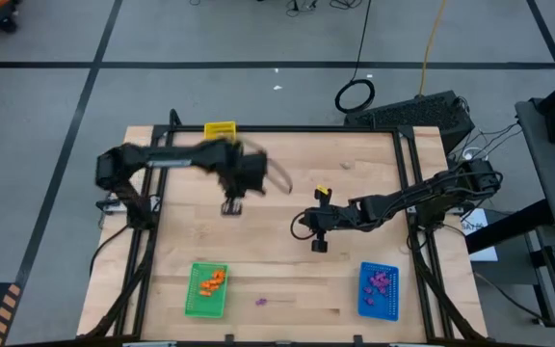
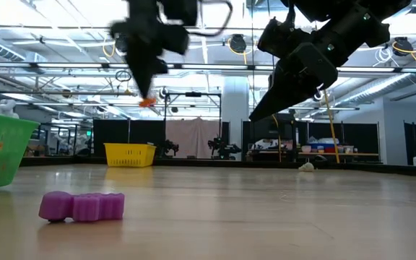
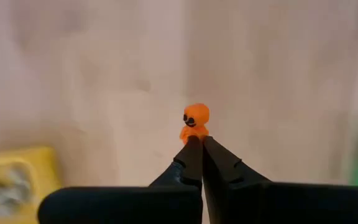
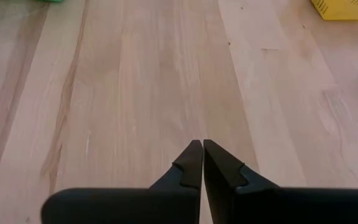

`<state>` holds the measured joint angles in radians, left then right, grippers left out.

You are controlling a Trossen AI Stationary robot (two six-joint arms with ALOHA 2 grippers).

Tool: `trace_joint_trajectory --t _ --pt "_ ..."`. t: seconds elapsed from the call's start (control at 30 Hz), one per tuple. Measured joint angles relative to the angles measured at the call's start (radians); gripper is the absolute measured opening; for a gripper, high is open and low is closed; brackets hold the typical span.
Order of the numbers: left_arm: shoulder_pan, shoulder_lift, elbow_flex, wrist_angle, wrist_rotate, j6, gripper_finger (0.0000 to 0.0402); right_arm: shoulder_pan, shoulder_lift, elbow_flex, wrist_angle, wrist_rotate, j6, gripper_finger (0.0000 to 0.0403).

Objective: Sort Halloween decoration
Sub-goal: Put the orange skeleton toy into the green bin

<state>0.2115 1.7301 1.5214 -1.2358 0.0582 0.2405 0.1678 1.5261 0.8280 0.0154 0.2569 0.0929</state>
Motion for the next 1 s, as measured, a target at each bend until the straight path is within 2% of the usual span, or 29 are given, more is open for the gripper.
trace_joint_trajectory --t 0.23,0.4,0.63,0.8,1.0 --pt "-0.302 -0.193 -0.244 -0.001 -0.007 -0.226 0.0 0.004 0.0 0.0 -0.008 0.0 0.01 0.0" --pt "-0.551 -0.301 -0.406 0.02 -0.007 -0.474 0.0002 0.004 0.0 0.0 -0.008 0.001 0.011 0.0" --pt "-0.842 -0.326 -0.521 0.238 -0.007 -0.778 0.0 0.004 0.0 0.0 -0.005 0.003 0.031 0.0" --pt "-0.928 -0.288 -0.531 0.379 -0.043 -0.836 0.0 0.004 0.0 0.0 -0.005 0.003 0.047 0.0" --pt "-0.93 -0.221 -0.531 0.439 -0.051 -0.837 0.0 0.004 0.0 0.0 -0.005 0.002 0.052 0.0"
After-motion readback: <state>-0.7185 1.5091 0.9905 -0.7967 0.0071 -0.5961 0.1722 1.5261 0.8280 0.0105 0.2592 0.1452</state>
